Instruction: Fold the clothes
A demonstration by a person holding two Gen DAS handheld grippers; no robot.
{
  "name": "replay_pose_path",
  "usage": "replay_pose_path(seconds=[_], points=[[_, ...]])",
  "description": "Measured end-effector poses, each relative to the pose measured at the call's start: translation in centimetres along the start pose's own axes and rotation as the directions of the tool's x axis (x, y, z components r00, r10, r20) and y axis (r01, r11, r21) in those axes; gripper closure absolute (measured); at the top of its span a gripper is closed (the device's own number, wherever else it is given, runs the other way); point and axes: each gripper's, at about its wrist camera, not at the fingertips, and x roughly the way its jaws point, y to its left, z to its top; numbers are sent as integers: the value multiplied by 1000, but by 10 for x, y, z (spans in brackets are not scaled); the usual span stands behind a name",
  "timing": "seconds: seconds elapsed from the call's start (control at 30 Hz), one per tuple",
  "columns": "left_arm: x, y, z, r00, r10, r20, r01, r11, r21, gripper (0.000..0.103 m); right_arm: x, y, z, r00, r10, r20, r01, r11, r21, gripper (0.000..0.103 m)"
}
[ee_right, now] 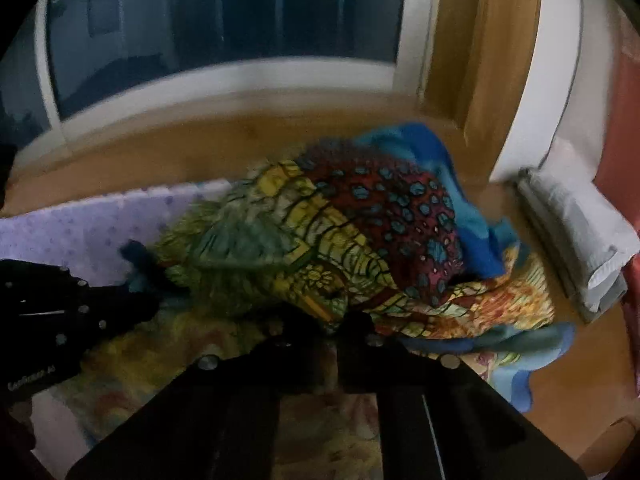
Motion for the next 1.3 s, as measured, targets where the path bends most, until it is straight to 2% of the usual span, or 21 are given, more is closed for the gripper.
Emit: replay_pose_path(seconds=[0.1,0.2,0.43,0.6,0.73,0.87,0.97,1.0,1.03,1.07,1.1,1.17,1.27,1.3], points=[[-31,11,-7,999,3,49,-1,999,-53,100,-24,14,6,997,53,48,-53,999,0,100],[-64,28,-18,995,11,99,0,994,-112,100,-50,41,10,986,141,87,-139,990,-31,100],[-115,58,-54,987,81,138,-53,978,-201,100,-78,119,9,940,331,81,-315,935,-161,100],[-144,77,-85,975,178,135,-143,962,-233,100,-77,186,-4,887,462,1,-446,858,-255,100],[-166,97,-109,961,245,126,-203,939,-276,100,-73,234,-22,819,564,-101,-570,784,-246,100],[-187,118,-131,950,290,118,-240,916,-320,100,-70,271,-42,795,585,-160,-605,752,-262,100],[-197,128,-143,955,280,101,-233,915,-328,100,-56,286,-55,804,565,-186,-595,761,-259,99],[-200,130,-147,957,272,95,-228,917,-328,99,-50,289,-58,814,548,-191,-581,773,-257,98],[-202,132,-150,960,264,90,-222,919,-326,98,-44,293,-62,835,512,-202,-550,797,-250,97],[-203,133,-151,963,253,89,-214,924,-318,93,-41,296,-63,846,492,-205,-531,812,-243,97],[-202,132,-152,966,241,90,-204,929,-308,87,-39,299,-65,856,473,-208,-514,825,-237,97],[-200,129,-152,973,210,94,-175,941,-289,83,-46,296,-66,869,455,-196,-492,836,-242,94],[-190,122,-148,985,145,92,-114,954,-278,77,-66,278,-64,889,432,-155,-458,847,-268,70],[-186,119,-146,988,125,89,-96,957,-274,75,-73,268,-62,895,427,-133,-447,854,-267,59]])
